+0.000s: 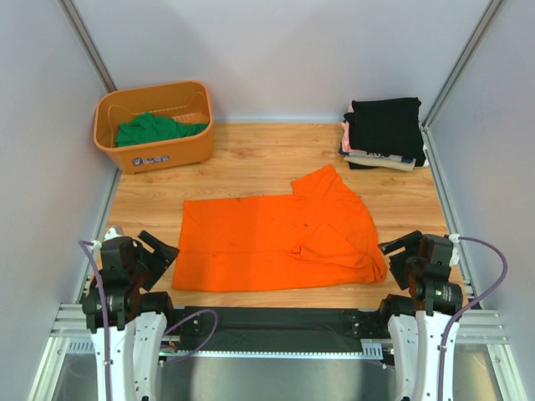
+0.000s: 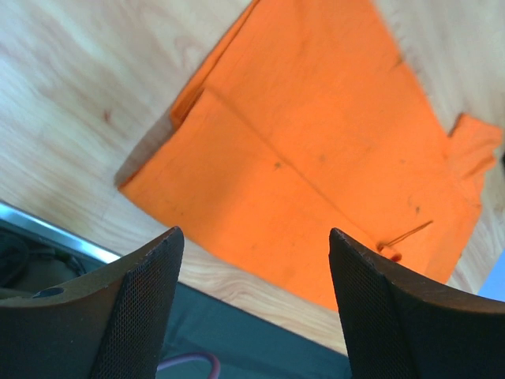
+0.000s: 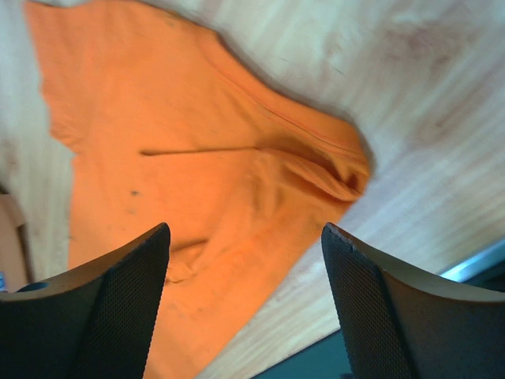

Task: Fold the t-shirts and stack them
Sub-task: Fold the tshirt

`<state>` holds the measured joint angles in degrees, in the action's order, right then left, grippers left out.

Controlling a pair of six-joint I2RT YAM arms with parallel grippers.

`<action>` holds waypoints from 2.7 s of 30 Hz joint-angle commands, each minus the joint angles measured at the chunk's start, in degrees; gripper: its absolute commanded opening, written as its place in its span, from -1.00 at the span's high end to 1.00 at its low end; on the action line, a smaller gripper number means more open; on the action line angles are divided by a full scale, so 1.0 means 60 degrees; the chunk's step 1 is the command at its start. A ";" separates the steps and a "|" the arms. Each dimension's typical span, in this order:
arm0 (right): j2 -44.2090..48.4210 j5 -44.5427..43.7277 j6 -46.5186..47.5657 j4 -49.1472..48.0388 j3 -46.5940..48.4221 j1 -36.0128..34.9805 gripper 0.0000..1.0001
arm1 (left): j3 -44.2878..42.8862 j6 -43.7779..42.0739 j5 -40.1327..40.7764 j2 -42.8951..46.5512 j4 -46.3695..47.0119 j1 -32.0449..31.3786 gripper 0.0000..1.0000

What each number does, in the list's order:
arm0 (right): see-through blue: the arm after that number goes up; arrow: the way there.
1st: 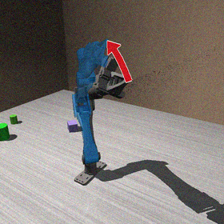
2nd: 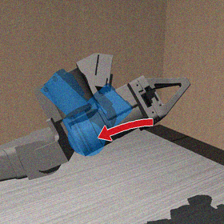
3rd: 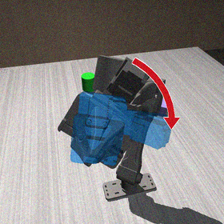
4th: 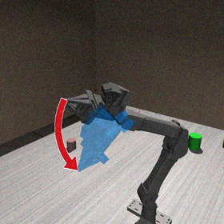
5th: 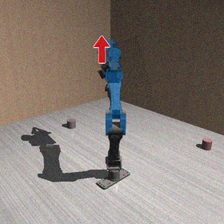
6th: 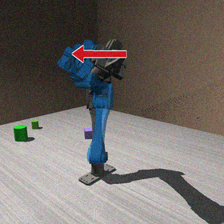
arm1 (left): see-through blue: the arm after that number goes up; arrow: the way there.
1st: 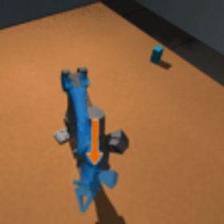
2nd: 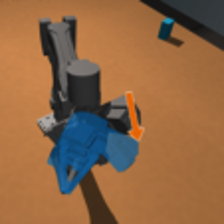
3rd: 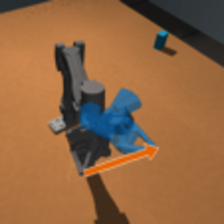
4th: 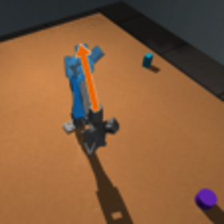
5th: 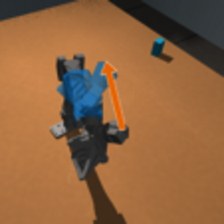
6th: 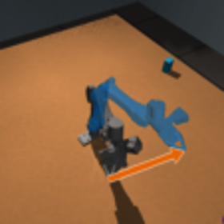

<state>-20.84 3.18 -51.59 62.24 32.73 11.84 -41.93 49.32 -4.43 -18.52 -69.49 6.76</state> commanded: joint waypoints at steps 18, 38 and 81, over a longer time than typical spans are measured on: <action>-1.3874 -0.1451 0.5039 -0.3226 1.0164 -0.3408 -0.47 | -0.1143 -0.3971 -0.0245 -0.5262 0.4007 0.0030 -0.48; -1.9407 -0.2669 0.5596 -0.2564 1.4526 -0.4301 -0.29 | -0.0687 -0.4001 -0.1137 -0.5262 0.4595 0.0030 -0.47; -1.7269 -0.1175 0.4615 -0.6110 0.9603 -0.4580 1.00 | -0.5419 -0.3182 0.0723 -1.4535 0.5195 -0.1054 -0.26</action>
<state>-123.79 -5.39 -23.75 25.85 91.44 -15.86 -74.28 28.25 -2.83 -106.28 -39.86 0.47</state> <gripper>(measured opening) 0.009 0.633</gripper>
